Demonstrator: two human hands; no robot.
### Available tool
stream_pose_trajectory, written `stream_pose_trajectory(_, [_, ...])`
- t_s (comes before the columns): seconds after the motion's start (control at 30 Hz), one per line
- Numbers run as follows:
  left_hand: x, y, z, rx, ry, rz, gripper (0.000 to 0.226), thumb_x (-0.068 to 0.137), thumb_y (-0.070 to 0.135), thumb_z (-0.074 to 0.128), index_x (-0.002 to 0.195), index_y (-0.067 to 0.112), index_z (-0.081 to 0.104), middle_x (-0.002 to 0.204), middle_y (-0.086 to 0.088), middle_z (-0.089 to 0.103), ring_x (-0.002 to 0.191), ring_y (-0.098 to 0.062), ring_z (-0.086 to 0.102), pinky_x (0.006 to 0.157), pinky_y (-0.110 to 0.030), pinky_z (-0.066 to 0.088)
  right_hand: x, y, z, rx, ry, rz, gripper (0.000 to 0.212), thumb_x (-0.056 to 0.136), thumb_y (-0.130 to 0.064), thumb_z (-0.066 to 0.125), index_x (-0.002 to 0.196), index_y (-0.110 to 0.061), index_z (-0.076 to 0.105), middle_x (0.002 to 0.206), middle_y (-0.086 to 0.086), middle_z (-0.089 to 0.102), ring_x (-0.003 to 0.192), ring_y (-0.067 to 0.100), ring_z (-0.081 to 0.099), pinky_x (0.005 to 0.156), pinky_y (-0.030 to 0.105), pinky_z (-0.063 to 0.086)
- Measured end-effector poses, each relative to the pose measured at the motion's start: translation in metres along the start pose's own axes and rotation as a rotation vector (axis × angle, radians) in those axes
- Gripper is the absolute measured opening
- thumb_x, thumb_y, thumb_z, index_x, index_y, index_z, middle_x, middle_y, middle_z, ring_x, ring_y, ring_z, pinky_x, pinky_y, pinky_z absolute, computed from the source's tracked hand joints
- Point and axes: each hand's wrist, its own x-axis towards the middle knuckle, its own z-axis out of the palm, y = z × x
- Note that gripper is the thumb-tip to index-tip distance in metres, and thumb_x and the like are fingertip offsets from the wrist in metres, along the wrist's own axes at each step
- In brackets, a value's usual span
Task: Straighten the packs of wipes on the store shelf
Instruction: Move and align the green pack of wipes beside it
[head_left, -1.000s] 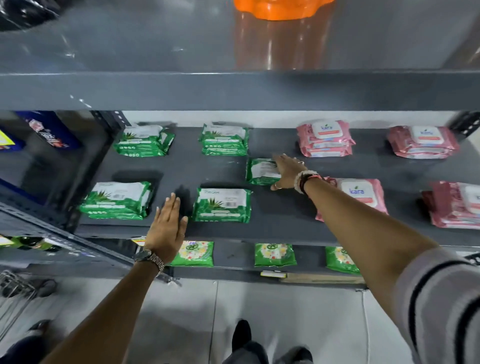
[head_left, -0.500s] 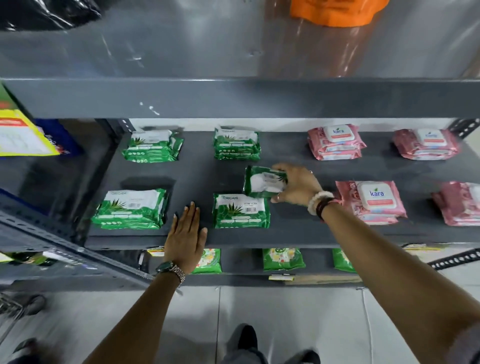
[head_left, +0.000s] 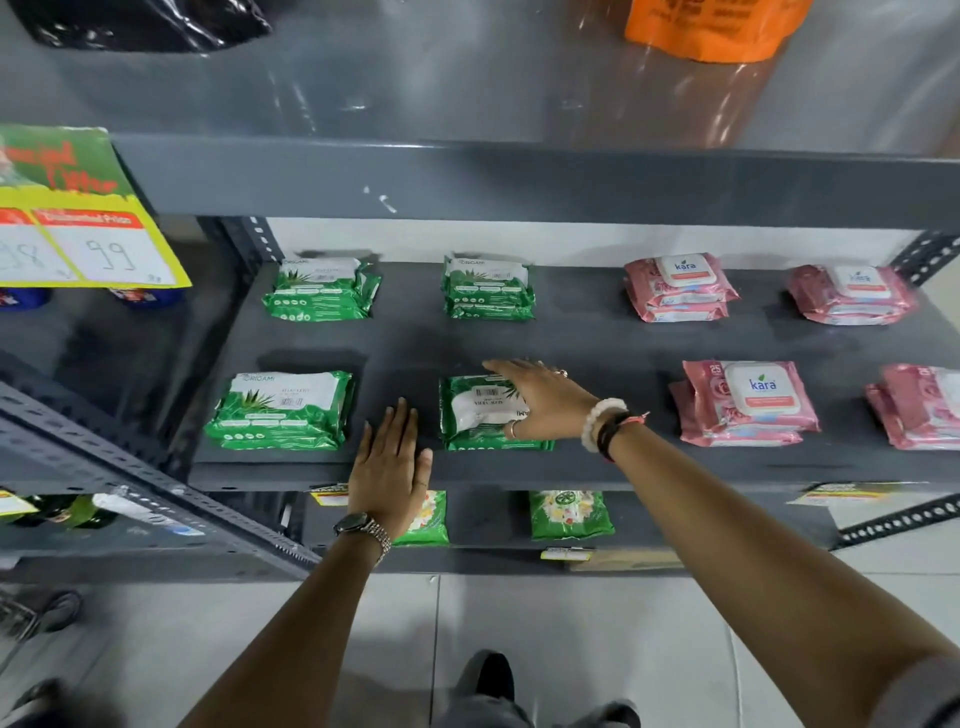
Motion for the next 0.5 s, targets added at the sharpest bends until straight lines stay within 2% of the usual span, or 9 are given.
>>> stream_pose_trajectory(0.13, [-0.001, -0.002, 0.002, -0.017, 0.007, 0.000, 0.063, 0.091, 0.040, 0.016, 0.142, 0.007, 0.030, 0.155, -0.011, 0.024, 0.143, -0.025, 0.022, 0.119, -0.044, 0.015, -0.005, -0.002, 0.000, -0.006, 0.102, -0.001, 0.074, 0.074, -0.028, 0.070, 0.140, -0.024, 0.037, 0.144, -0.001, 0.048, 0.125, 0.025, 0.051, 0.100, 0.044, 0.046])
stream_pose_trajectory(0.27, [-0.002, -0.001, 0.001, -0.024, 0.011, 0.003, 0.064, 0.090, 0.040, 0.016, 0.142, 0.006, 0.030, 0.155, -0.011, 0.024, 0.143, -0.025, 0.022, 0.119, -0.044, 0.014, -0.003, -0.009, 0.005, -0.067, 0.251, 0.107, 0.072, 0.070, -0.056, 0.067, 0.131, -0.024, 0.046, 0.129, 0.000, 0.060, 0.112, 0.026, 0.060, 0.088, 0.040, 0.049])
stream_pose_trajectory(0.4, [-0.002, -0.001, 0.001, -0.010, 0.016, 0.015, 0.064, 0.090, 0.040, 0.015, 0.142, 0.006, 0.030, 0.155, -0.012, 0.025, 0.143, -0.026, 0.022, 0.118, -0.044, 0.014, 0.005, -0.018, 0.018, -0.130, 0.280, 0.240, 0.084, 0.073, -0.069, 0.057, 0.132, -0.012, 0.041, 0.126, 0.008, 0.055, 0.106, 0.031, 0.061, 0.079, 0.040, 0.052])
stream_pose_trajectory(0.5, [-0.001, -0.001, 0.001, 0.004, 0.011, 0.021, 0.066, 0.089, 0.041, 0.010, 0.143, 0.006, 0.027, 0.156, -0.012, 0.022, 0.144, -0.026, 0.019, 0.119, -0.044, 0.012, 0.006, -0.019, 0.015, -0.175, 0.222, 0.267, 0.091, 0.074, -0.075, 0.048, 0.137, -0.011, 0.034, 0.138, 0.010, 0.047, 0.111, 0.032, 0.059, 0.081, 0.043, 0.051])
